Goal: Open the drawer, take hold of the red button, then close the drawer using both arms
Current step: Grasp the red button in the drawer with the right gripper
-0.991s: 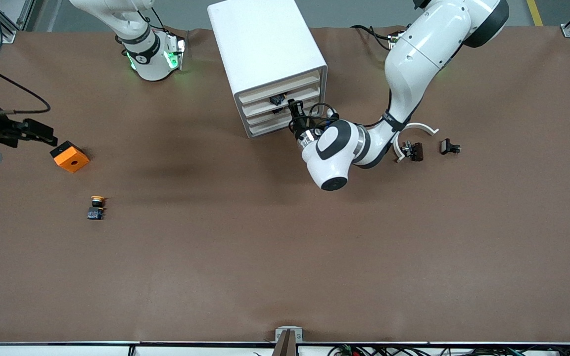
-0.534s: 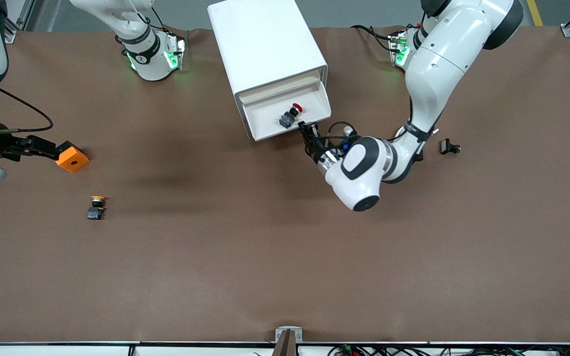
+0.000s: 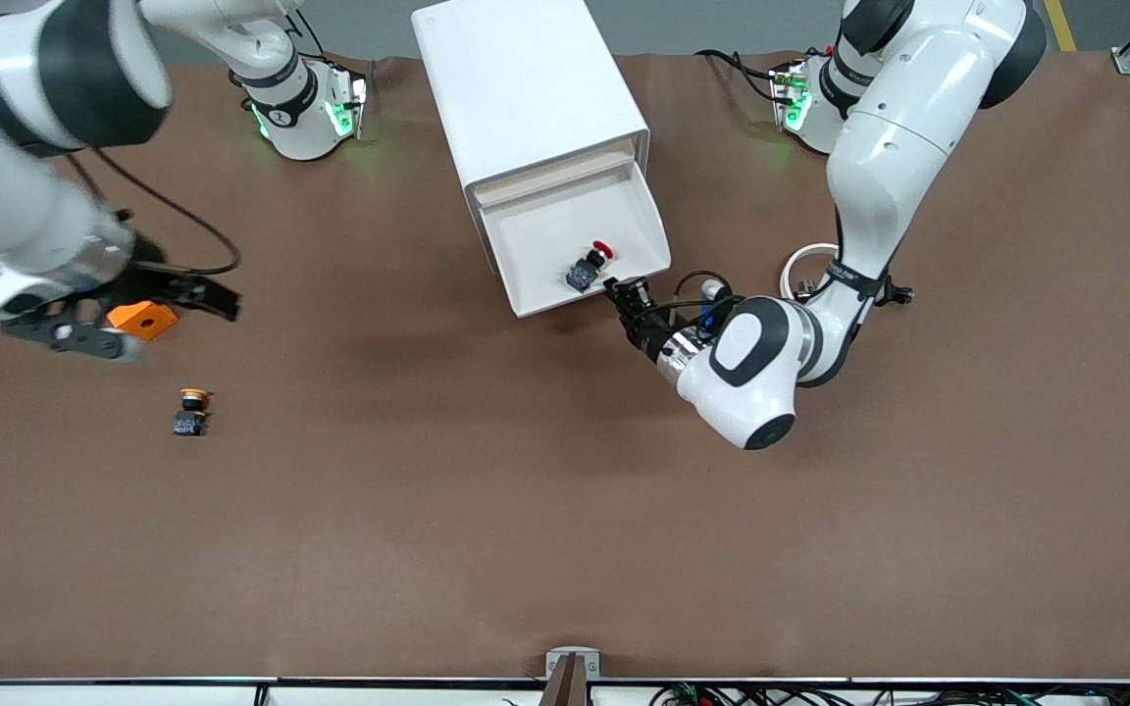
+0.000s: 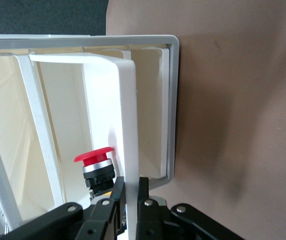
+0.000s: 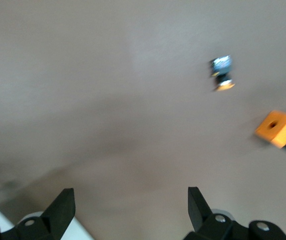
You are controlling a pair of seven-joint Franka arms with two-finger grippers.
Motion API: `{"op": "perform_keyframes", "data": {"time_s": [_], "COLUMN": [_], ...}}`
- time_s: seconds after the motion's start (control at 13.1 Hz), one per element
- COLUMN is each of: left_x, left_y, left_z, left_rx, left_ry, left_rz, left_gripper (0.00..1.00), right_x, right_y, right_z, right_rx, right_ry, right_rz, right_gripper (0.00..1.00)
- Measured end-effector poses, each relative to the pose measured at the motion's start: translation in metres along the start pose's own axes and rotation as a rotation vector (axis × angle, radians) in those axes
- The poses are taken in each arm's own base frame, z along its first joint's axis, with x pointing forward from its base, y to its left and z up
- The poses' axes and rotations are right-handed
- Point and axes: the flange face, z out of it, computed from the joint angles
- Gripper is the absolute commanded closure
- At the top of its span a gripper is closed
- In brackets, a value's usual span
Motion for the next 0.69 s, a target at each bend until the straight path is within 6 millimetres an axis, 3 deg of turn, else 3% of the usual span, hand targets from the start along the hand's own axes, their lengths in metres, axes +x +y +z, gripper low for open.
{"op": "perform_keyframes", "data": {"time_s": [0.08, 0.15, 0.3, 0.53, 0.69], "left_x": [0.002, 0.004, 0.008, 0.01, 0.005], "left_y": [0.002, 0.004, 0.006, 0.007, 0.001], "left_z": [-0.011, -0.021, -0.036, -0.048, -0.061], "left_rx": [-0.007, -0.013, -0.023, -0.035, -0.053], "left_ry": [-0.017, -0.033, -0.057, -0.077, -0.095], "left_rz": [-0.001, -0.001, 0.008, 0.033, 0.051], "left_gripper": [1.0, 0.94, 0.0, 0.0, 0.0], "right_x": [-0.015, -0.03, -0.062, -0.105, -0.129], "right_y": [-0.026, -0.05, -0.095, -0.154, -0.195], "right_z": [0.001, 0.002, 0.004, 0.014, 0.031], "right_rx": [-0.001, -0.003, 0.001, 0.02, 0.044], "right_ry": [0.0, 0.002, 0.015, 0.039, 0.057], "right_rz": [0.038, 0.072, 0.144, 0.229, 0.285], "right_gripper": [0.0, 0.0, 0.0, 0.0, 0.0]}}
